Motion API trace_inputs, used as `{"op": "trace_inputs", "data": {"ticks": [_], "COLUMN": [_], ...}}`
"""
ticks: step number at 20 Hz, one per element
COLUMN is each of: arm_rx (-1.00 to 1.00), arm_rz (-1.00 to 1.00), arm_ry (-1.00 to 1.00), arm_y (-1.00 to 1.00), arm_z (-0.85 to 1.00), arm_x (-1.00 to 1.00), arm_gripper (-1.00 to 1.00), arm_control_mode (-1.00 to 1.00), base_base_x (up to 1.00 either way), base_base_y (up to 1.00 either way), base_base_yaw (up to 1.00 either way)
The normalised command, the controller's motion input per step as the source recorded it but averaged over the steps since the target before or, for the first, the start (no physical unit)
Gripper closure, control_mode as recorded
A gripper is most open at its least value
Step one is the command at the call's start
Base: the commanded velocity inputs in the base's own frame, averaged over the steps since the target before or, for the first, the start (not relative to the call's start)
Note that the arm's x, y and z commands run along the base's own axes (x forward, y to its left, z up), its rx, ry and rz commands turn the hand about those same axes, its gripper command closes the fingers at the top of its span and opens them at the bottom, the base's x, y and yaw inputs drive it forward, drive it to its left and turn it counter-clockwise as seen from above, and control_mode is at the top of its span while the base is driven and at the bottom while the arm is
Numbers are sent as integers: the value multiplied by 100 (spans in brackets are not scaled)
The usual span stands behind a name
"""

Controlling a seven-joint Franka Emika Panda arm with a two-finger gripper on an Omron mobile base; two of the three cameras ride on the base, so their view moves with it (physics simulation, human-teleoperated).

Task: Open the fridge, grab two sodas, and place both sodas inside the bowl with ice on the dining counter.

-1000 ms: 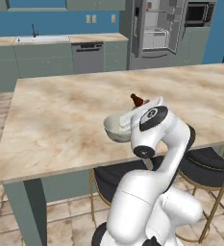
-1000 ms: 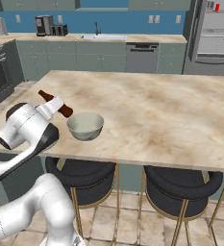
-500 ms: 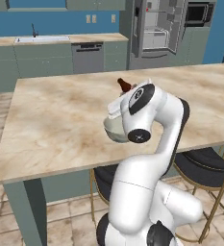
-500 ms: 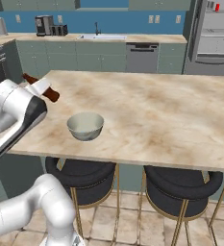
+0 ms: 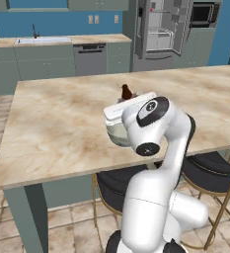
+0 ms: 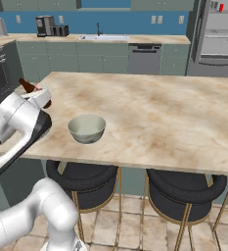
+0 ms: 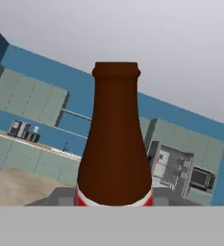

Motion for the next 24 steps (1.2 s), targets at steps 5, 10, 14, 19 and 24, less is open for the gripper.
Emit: {"op": "trace_inputs", "data": {"ticks": [5, 10, 14, 19, 24], "arm_rx": [65, 69, 66, 62, 45], "arm_rz": [20, 24, 21, 19, 15], "arm_ry": [0, 0, 0, 0, 0], "arm_y": [8, 4, 16, 19, 8], "arm_z": [0, 0, 0, 10, 57], "arm_x": [-32, -19, -15, -19, -22], "arm_gripper": [100, 100, 100, 100, 100], "arm_control_mode": [-100, -100, -100, -100, -100], "base_base_x": [0, 0, 0, 0, 0], "base_base_y": [0, 0, 0, 0, 0], "base_base_yaw": [0, 0, 0, 0, 0]}}
